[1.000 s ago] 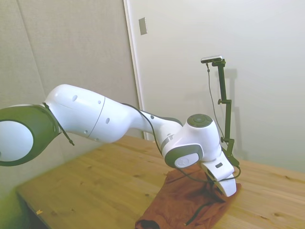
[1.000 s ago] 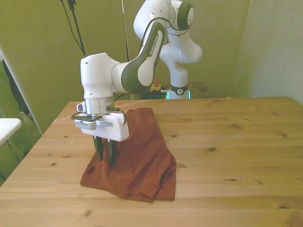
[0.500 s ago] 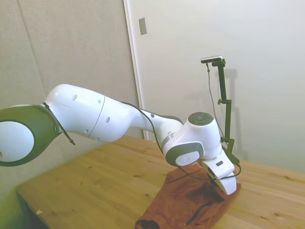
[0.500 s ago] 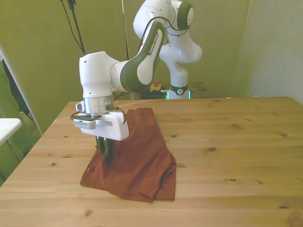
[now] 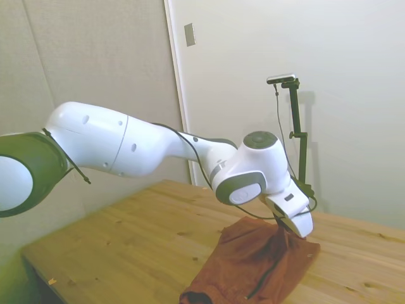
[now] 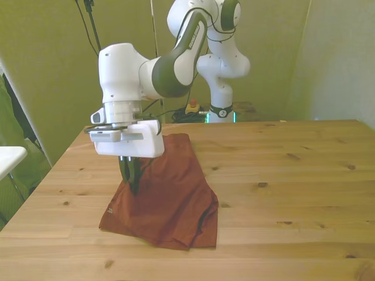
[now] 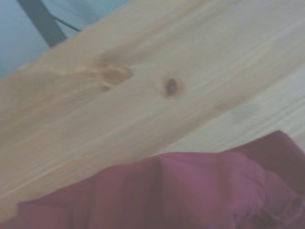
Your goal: Unfold the shorts
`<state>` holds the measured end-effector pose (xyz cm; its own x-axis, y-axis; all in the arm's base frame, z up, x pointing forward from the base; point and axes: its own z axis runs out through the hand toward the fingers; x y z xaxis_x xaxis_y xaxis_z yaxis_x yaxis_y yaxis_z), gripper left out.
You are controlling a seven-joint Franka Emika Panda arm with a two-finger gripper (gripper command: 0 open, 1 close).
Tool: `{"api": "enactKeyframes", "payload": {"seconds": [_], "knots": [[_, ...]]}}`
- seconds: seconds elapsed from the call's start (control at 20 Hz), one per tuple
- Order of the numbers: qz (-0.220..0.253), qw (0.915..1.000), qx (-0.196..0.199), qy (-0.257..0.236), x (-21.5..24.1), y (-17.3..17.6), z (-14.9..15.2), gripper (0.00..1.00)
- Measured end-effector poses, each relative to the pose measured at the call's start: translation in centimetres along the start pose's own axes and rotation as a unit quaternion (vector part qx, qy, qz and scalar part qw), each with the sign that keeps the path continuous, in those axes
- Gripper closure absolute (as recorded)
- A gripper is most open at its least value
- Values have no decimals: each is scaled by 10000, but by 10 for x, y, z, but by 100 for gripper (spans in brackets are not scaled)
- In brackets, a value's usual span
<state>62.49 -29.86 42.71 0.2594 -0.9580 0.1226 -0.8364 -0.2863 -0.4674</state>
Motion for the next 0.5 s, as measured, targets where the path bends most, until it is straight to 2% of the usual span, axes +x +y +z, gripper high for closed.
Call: {"api": "enactKeyframes", "payload": {"seconds": [0.2,0.35,0.5], "knots": [[-579,9983,-17,-7,-67,-21,-25,100],[-756,9971,-55,83,-81,-27,-28,100],[-1117,9935,-32,228,-132,-57,-40,100]]}}
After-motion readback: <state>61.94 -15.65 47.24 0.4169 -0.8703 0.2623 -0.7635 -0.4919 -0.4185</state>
